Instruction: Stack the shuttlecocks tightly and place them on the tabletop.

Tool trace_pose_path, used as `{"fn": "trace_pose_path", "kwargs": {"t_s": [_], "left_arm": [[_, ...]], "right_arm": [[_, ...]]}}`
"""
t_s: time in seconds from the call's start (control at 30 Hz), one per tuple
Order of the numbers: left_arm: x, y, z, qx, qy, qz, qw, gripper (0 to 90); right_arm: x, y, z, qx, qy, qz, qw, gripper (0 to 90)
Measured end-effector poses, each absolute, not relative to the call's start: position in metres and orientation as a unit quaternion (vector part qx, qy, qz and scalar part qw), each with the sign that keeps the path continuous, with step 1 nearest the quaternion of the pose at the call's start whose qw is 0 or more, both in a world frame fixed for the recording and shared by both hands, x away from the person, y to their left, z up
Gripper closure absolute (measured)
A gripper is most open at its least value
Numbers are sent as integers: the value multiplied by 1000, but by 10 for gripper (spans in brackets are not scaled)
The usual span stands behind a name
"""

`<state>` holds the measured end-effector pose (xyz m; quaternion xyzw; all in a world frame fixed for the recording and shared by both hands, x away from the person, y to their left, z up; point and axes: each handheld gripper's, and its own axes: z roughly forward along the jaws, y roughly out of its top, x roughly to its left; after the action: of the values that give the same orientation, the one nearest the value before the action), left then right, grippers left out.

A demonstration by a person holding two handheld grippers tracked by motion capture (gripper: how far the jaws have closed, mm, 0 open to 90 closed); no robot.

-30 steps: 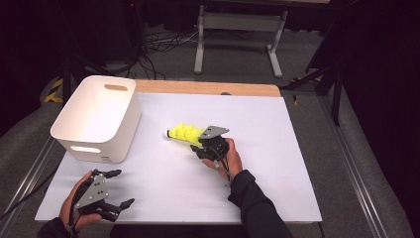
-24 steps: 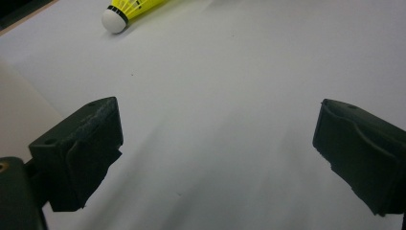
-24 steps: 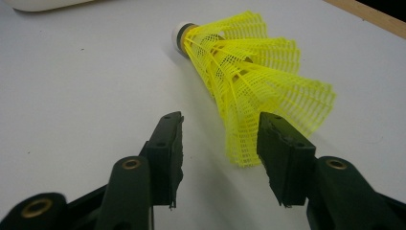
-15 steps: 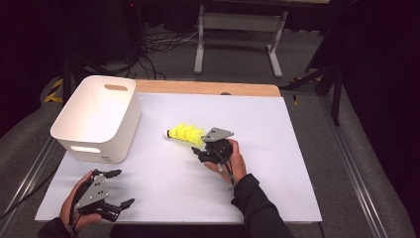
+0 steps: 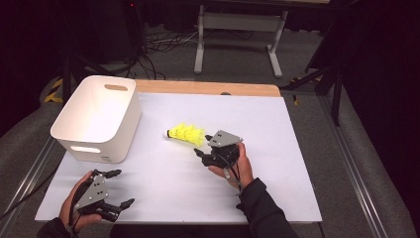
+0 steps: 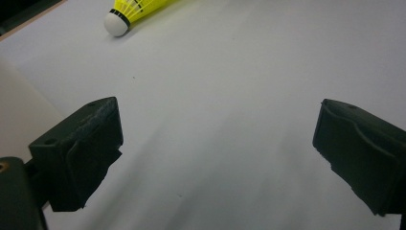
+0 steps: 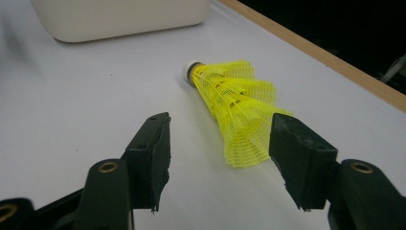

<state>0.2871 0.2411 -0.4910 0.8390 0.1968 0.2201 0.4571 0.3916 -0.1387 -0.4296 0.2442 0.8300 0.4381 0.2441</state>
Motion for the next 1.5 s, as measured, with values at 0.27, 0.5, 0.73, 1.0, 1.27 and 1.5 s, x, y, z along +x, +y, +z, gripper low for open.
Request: {"fn": "trace_pose_path", "kwargs": {"t_s": [0.27,0.5,0.73,1.0,1.27,1.5], "left_arm": [[286,240,-490,836,201,224,459,43],[287,240,-490,830,211,230,462,65],[288,240,-490,829,215,232,461,66],[291,242,-491,827,218,229,464,66],[291,241,-491,832,211,230,460,66],[292,237,-491,831,209,231,461,65]], "right_arm": [[378,-144,-425,224,832,442,250,364],[367,-150,-422,211,827,451,262,329],[359,-162,-423,207,822,460,265,288],[352,-178,-426,203,820,466,262,270],[346,-188,-435,203,823,459,267,207],[344,-188,-444,203,827,457,259,182]]}}
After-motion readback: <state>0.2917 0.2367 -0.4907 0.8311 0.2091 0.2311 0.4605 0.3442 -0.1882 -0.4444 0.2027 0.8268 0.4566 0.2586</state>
